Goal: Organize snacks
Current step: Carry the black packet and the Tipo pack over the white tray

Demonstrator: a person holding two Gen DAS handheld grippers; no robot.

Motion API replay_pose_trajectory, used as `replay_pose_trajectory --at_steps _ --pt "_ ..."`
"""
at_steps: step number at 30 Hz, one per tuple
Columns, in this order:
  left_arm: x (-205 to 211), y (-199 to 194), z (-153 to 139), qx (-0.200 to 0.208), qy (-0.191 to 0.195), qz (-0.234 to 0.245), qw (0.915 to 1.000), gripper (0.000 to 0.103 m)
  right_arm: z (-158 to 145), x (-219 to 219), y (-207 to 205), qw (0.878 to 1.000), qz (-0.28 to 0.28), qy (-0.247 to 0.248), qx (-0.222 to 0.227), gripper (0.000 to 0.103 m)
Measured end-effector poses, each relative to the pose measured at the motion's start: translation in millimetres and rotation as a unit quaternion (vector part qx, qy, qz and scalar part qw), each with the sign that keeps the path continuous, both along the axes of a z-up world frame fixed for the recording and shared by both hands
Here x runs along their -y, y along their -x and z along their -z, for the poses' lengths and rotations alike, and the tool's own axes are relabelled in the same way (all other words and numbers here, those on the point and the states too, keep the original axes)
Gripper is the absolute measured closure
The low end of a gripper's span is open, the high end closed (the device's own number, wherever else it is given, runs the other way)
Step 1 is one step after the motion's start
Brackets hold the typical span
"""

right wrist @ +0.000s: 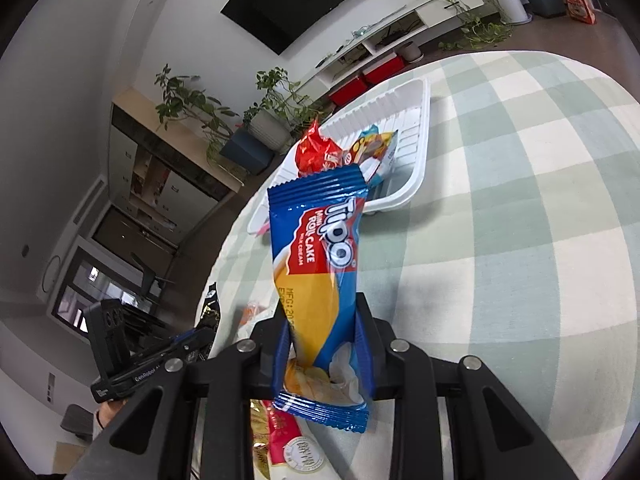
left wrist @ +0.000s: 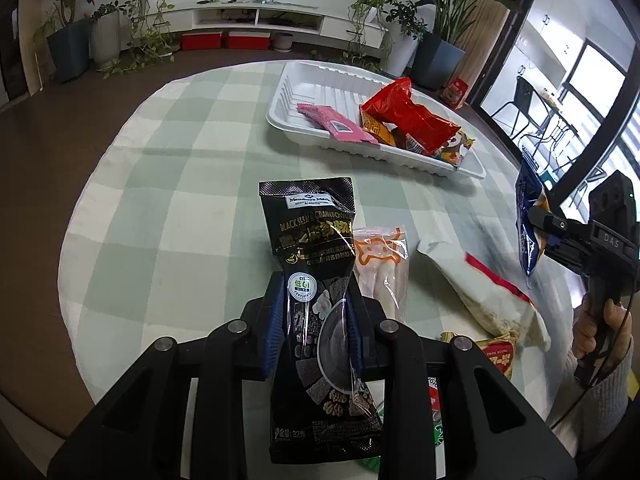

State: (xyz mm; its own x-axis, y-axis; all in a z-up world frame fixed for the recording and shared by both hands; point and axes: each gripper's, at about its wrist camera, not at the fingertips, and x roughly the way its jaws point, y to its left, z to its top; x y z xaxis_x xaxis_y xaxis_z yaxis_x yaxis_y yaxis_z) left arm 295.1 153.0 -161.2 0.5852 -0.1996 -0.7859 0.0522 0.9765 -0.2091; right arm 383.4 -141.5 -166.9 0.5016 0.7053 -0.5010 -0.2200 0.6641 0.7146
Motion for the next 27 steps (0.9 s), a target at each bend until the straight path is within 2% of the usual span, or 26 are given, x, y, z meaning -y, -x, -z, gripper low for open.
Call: replay_pose_trajectory --at_steps 16,27 --pt "2.6 -8.1 -35.1 0.025 0.017 0.01 0.9995 0.078 -7.6 24.7 -10.6 0.995 0.017 -0.101 -0.019 0.072" --pt "4.6 -27.9 -68.5 0.048 0.03 0.018 0.9982 0.078 -36.9 35.2 -29.2 0.992 0.021 -0.124 -0.008 0.072"
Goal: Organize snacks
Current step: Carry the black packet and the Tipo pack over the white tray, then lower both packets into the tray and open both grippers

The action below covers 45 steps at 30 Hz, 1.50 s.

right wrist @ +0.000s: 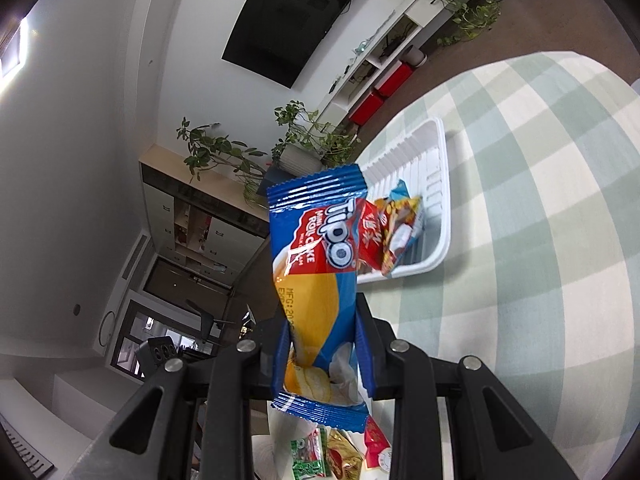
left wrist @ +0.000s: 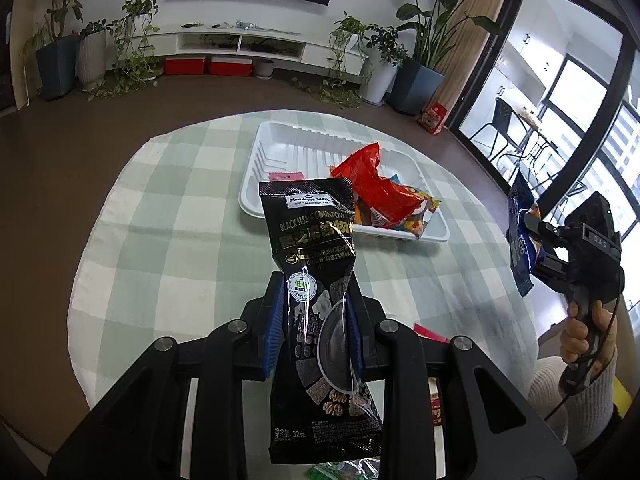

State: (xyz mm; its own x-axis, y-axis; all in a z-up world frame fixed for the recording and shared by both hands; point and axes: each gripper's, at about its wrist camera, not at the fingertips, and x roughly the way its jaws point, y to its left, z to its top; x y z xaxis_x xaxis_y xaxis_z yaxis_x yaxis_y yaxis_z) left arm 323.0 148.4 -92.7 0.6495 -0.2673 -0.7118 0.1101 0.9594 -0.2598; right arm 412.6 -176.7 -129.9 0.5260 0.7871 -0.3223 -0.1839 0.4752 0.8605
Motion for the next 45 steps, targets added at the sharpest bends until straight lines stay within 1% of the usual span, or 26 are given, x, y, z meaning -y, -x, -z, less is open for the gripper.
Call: replay_pose_trajectory --at_steps 8,14,18,20,24,32,39,45 --pt "6.8 -17.1 -20.6 0.013 0.007 0.01 0.9998 0.078 -8.9 -1.9 -12.5 1.0 -0.002 -0.005 0.0 0.072" --pt "13.4 -38.9 -30.1 0.014 0.017 0.02 0.9996 0.078 -12.4 -6.8 -27.0 1.0 -0.006 -0.006 -0.005 0.072" --pt "16.8 -58.3 -31.3 0.008 0.025 0.024 0.9994 0.078 -15.4 -11.7 -36.8 1.0 -0.009 -0.002 -0.006 0.072" --pt "17.5 -70.1 -30.4 0.003 0.034 0.025 0.9991 0.078 -16.2 -14.6 -42.9 1.0 -0.011 0.0 -0.007 0.072" --pt "20.5 -88.2 -28.5 -0.002 0.034 0.025 0.9991 0.078 -15.6 -20.8 -53.9 1.0 -0.015 0.004 -0.013 0.072" --pt "21.6 -126.8 -17.8 -0.016 0.051 0.029 0.9982 0.078 -8.0 -30.7 -83.9 0.999 -0.02 0.008 -0.029 0.072" --pt "28.2 -156.4 -4.6 -0.026 0.052 0.033 0.9978 0.078 -3.3 -39.9 -105.0 0.999 -0.024 0.022 -0.033 0.072" --pt "32.6 -176.3 7.8 -0.035 0.053 0.034 0.9974 0.078 6.8 -47.2 -120.7 0.998 -0.027 0.03 -0.039 0.072"
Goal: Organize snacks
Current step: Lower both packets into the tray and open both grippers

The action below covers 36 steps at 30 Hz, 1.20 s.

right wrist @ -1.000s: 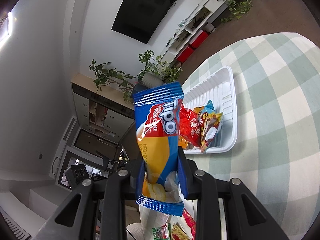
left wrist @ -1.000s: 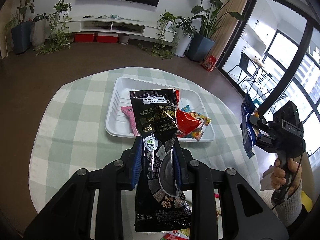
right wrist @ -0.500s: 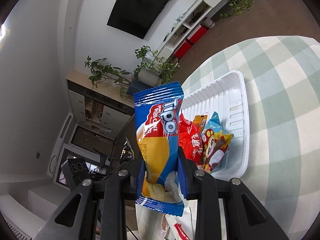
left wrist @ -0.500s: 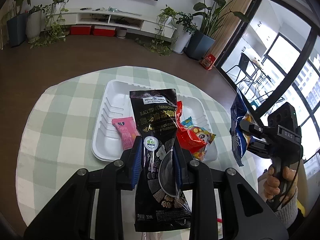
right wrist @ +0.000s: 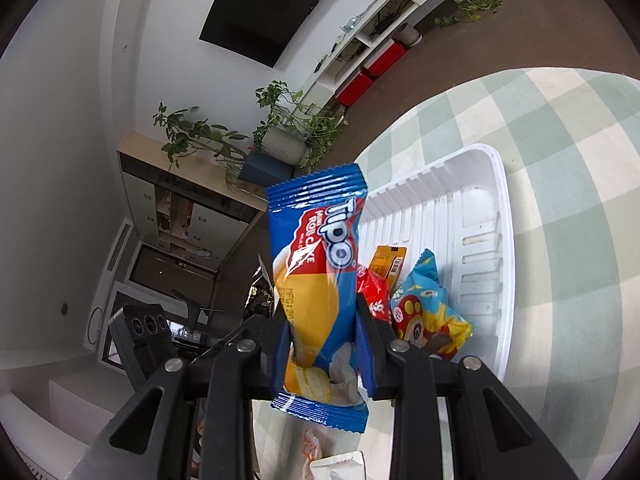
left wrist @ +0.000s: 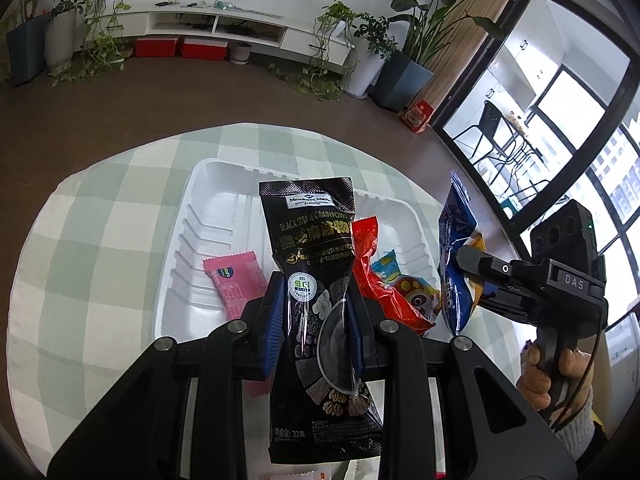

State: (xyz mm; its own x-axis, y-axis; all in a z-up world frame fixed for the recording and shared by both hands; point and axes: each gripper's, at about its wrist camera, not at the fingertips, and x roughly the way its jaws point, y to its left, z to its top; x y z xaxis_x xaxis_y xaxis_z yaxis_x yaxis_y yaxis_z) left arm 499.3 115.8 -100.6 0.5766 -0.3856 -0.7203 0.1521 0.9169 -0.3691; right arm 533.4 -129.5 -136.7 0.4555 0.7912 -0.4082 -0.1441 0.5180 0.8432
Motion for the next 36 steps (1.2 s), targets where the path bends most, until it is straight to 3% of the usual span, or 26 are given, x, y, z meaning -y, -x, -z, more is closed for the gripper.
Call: replay_pose_trajectory --at_steps 12,19,22,24,26,36 --pt "10.3 -40.4 26.9 -0.02 -0.003 -0.003 0.9998 0.078 17.1 -7.2 -31.8 1.0 0.01 0.024 -0.017 0.072" --pt "15.2 -56.0 38.9 -0.024 -0.031 -0.013 0.9991 0.076 22.4 -11.0 -40.2 0.998 0.014 0.053 -0.02 0.07" --pt "15.1 -60.8 44.0 -0.028 -0.041 -0.021 0.9986 0.075 20.8 -14.7 -39.0 0.997 0.016 0.077 -0.013 0.06" --pt "15.5 -64.0 47.1 -0.028 -0.048 -0.024 0.9982 0.071 17.7 -16.6 -37.8 0.995 0.019 0.093 -0.006 0.048" --pt "15.8 -64.5 46.6 -0.02 -0.054 -0.026 0.998 0.061 15.1 -18.0 -37.7 0.994 0.022 0.108 0.003 0.042" --pt "18.5 -50.6 24.1 0.015 -0.07 -0.026 0.9971 0.06 -8.4 -16.7 -13.9 0.987 0.03 0.149 0.051 0.04"
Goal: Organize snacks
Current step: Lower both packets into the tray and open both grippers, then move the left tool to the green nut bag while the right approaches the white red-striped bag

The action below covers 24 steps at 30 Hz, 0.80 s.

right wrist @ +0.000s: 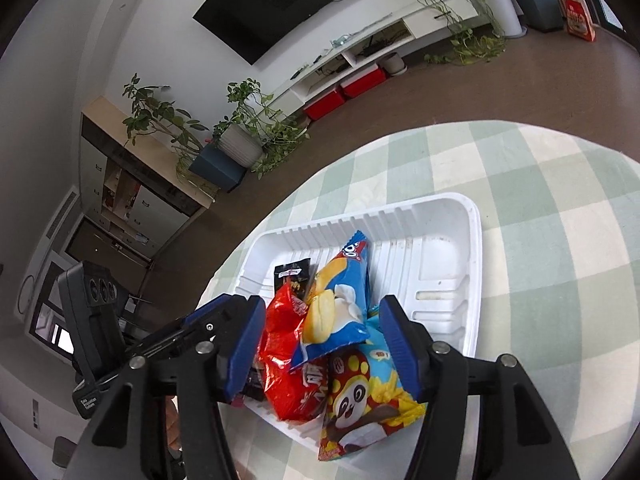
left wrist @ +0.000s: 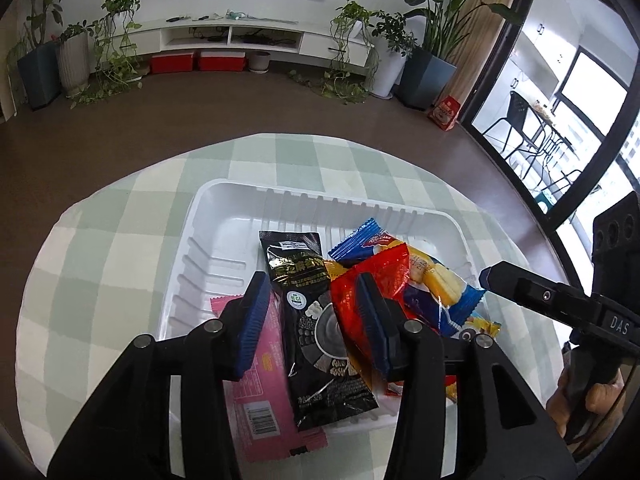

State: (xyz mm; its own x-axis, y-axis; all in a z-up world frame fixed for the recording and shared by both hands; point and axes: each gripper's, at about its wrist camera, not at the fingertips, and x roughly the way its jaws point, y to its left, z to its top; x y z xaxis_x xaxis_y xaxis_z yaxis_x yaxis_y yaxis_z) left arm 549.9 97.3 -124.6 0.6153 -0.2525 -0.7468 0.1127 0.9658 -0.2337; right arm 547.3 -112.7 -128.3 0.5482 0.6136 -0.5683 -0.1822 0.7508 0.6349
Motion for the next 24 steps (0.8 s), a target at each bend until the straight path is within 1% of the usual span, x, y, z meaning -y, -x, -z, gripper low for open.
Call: replay_pose_trajectory --at_steps 4,7,14,20,24 --pt "-2.2 24.2 -19.0 0.017 0.006 -0.001 0.9998 0.06 -14.9 1.4 20.3 1.0 -0.004 0.011 0.023 0.039" --pt "-5.4 45.8 -34.0 0.025 0.014 -0.002 0.9996 0.058 -28.9 0.1 39.9 0.999 -0.009 0.02 0.041 0.033" --pt "-9.1 109.9 -65.5 0.042 0.02 0.002 0.9989 0.058 -52.2 -7.3 99.7 0.995 -0.034 0.055 0.077 0.033" --pt "-7.5 175.0 -80.6 0.049 0.008 0.012 0.9987 0.058 -53.3 -19.5 153.4 0.989 -0.069 0.098 0.091 0.031" --pt "-6.0 215.2 -78.7 0.045 0.0 0.025 0.9987 0.054 -38.2 -30.4 182.2 0.983 -0.097 0.129 0.085 0.031"
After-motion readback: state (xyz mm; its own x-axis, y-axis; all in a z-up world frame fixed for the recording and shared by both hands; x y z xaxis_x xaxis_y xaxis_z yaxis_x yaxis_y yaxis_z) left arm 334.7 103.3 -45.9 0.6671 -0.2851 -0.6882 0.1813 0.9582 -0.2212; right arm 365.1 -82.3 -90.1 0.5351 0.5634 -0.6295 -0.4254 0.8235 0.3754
